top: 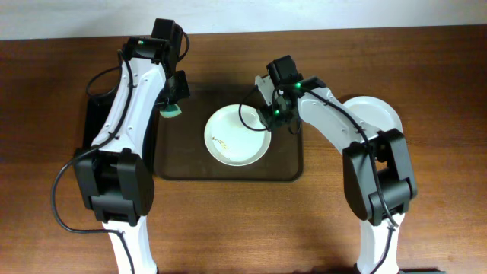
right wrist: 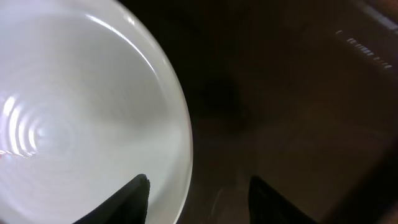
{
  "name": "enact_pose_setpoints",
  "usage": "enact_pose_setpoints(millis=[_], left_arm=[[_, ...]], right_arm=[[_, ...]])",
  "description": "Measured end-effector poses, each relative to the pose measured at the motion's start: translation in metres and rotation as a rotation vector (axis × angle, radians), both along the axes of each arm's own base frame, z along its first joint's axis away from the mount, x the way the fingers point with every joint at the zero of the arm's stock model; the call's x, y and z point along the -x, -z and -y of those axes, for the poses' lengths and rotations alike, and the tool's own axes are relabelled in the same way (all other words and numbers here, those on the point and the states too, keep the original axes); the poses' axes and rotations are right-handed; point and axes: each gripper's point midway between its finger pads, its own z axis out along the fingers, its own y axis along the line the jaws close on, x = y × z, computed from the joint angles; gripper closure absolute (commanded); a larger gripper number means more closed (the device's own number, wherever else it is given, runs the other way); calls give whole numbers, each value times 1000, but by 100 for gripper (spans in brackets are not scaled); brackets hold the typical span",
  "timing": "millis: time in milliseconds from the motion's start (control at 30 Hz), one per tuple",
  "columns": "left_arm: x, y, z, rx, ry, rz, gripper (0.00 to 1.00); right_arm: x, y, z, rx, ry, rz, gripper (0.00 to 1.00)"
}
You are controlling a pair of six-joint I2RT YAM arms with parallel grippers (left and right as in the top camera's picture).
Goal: Clean dirty plates on tray and stack at the side
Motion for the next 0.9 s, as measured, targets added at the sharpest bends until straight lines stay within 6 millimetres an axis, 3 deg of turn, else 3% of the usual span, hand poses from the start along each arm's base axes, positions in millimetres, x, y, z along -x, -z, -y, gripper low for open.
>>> enact_pose_setpoints(millis=[100,133,267,367,500,633,700,767,867,900], left_arm=[[0,0,0,0,0,0,99],[0,0,0,0,0,0,99],[0,0,0,0,0,0,99],[0,0,0,0,0,1,99],[0,0,0,0,0,0,99],[1,0,0,-1,0,-5,99],[3,1,-1,-2,0,-12,99],[3,1,-1,-2,0,-13,99],[4,1,-1,-3,0,-15,99],[4,1,-1,-2,0,-15,99]], right_arm=[[3,7,1,20,-50,-8,59],[4,10,1,20,-55,-16,70],[4,27,-2,9,-36,-44,96],[0,24,0,-4,67,-55,96],[31,17,13,16,406,-268,96],[29,14,-12,-81,738,-298,96],[42,18,-36,-88,776,-311,65],[43,20,-46,-94,780,-297,50],[19,15,-51,-156,745,-216,51],[10,13,-51,-175,723,-187,61]])
